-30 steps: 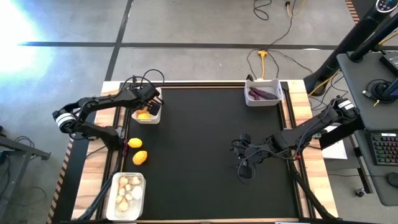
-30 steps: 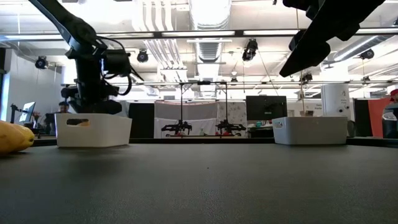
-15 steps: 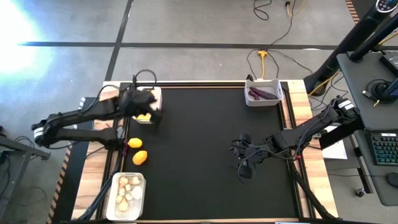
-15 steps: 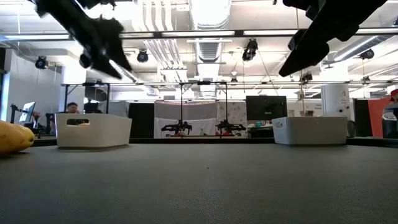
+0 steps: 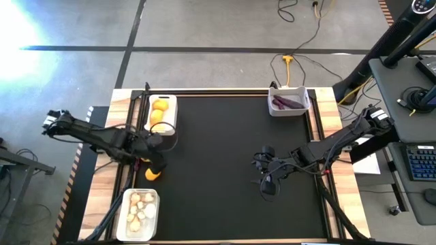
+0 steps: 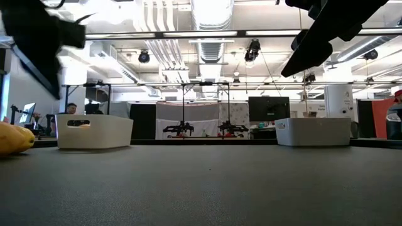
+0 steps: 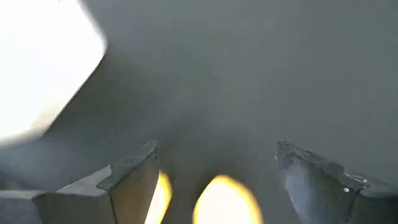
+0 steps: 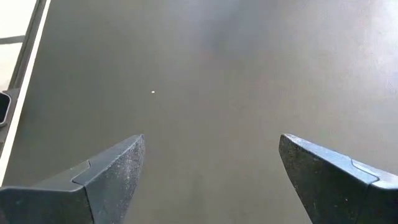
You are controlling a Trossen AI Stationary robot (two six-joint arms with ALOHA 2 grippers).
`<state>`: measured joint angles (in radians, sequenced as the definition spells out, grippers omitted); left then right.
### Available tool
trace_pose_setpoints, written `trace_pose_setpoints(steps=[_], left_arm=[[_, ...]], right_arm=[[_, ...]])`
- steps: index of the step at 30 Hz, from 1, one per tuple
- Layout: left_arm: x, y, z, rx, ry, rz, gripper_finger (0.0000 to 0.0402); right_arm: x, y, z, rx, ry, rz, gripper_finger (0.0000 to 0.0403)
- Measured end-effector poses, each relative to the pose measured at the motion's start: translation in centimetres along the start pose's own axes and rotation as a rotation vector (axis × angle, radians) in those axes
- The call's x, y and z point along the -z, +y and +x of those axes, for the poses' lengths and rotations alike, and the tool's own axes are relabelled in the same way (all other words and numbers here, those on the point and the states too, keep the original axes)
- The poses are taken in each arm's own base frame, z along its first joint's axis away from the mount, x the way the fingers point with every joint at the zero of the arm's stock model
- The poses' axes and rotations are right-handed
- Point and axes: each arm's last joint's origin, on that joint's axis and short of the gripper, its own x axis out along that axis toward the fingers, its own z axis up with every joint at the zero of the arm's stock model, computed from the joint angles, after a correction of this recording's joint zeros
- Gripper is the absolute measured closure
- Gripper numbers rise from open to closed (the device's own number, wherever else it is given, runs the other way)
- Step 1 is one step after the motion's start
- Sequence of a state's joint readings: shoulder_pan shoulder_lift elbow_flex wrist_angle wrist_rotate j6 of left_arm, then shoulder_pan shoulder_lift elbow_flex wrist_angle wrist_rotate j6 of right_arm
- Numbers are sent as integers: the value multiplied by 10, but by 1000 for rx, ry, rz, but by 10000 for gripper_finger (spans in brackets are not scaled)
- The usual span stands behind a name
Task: Sort produce into baskets
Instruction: Put the lemon into the top white bin
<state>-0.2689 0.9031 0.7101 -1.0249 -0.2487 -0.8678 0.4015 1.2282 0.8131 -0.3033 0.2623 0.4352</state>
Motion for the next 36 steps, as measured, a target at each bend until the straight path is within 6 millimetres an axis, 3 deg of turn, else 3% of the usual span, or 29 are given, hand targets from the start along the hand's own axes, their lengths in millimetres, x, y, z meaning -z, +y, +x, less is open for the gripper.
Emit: trace_pose_setpoints(steps=[5,21,29,36], left_arm=[[8,5,11,-177,150,2,119],[-5,5,59,-204,559,251,137],[-7,11,86,-247,754,355,137],[-6,9,102,-289,787,382,152]], right_arm=[[-2,2,3,-9,-20,-6,39],[-3,13,40,-15,-36,-20,39],[-15,19,40,-27,-61,-7,39],[-19,20,39,-31,-69,-6,39]])
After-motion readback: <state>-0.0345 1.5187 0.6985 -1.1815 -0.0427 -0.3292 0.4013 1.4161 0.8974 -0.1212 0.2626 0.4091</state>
